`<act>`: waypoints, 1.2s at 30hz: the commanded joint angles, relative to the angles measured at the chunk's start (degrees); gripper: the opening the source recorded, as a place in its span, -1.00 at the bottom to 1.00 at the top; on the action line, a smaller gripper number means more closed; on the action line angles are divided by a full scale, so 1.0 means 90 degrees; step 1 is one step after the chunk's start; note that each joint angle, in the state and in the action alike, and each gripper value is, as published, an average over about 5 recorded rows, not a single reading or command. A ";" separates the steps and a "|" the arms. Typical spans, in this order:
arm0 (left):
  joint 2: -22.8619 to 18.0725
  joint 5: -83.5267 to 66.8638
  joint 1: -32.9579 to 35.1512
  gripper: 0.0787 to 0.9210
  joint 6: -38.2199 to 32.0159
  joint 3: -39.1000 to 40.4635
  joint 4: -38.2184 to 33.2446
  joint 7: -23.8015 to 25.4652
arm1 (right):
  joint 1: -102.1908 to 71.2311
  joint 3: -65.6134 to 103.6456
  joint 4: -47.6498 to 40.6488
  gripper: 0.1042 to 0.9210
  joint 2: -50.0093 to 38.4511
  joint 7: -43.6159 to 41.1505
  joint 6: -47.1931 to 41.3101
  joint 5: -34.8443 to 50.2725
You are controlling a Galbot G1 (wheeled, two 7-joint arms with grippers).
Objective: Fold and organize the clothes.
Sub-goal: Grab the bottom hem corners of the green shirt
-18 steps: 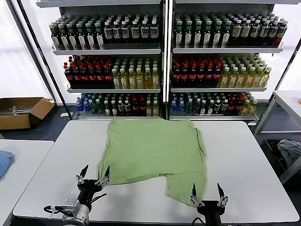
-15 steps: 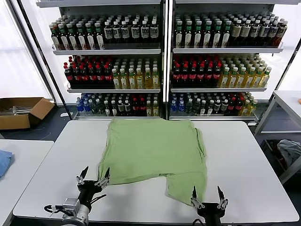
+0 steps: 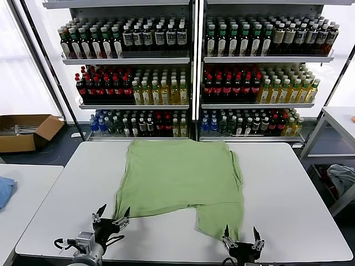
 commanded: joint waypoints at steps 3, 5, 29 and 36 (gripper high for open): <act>0.0086 -0.0173 -0.0010 0.77 0.0244 0.0028 0.0125 0.0065 | 0.0089 -0.0075 -0.0181 0.76 0.0152 0.0057 -0.0100 0.0101; 0.0074 -0.0167 -0.0014 0.77 0.0246 0.0042 0.0147 0.0067 | 0.0089 -0.0098 -0.0222 0.76 0.0152 0.0050 -0.0096 0.0112; 0.0020 0.0015 0.0194 -0.02 0.0314 0.0184 0.0322 0.0079 | -0.0048 -0.0187 -0.0514 -0.25 -0.0009 0.0046 0.0240 0.0368; -0.0048 -0.0055 -0.0013 -0.49 0.0201 0.0170 0.0597 -0.0009 | -0.0079 -0.0125 -0.0815 -0.74 -0.0044 0.0099 0.0500 0.0462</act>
